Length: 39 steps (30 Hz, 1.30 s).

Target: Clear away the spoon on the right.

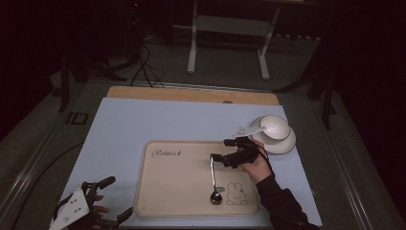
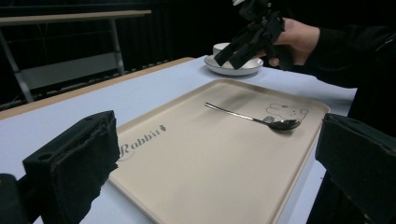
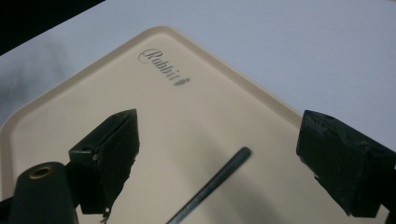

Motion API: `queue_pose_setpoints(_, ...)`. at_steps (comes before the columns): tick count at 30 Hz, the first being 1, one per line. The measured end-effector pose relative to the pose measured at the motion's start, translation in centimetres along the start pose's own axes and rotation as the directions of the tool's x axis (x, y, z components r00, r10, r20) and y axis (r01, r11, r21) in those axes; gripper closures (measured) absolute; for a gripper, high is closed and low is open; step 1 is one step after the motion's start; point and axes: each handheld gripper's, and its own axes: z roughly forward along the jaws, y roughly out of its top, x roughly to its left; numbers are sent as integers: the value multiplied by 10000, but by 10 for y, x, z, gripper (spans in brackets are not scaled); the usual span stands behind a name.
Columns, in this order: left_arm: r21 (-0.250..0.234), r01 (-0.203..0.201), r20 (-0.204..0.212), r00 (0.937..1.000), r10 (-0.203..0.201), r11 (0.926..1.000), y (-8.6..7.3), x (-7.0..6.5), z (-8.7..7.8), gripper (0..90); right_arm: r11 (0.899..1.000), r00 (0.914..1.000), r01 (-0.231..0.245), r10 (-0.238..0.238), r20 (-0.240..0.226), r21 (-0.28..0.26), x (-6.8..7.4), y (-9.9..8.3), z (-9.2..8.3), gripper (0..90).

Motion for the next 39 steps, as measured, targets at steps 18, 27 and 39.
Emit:
queue_pose_setpoints(18,49,-31,45,10000,31,10000,0,0,2,0,9962,9984,241,-198,526,-838,26,-20,-47,130)
queue_pose_setpoints(27,44,-51,119,9999,50,10000,1,0,4,0,9942,9981,210,-148,591,-1055,39,-36,-59,130)
queue_pose_setpoints(39,31,-67,167,9998,67,10000,1,0,5,0,9909,9964,88,26,843,-1343,55,-63,-75,131)
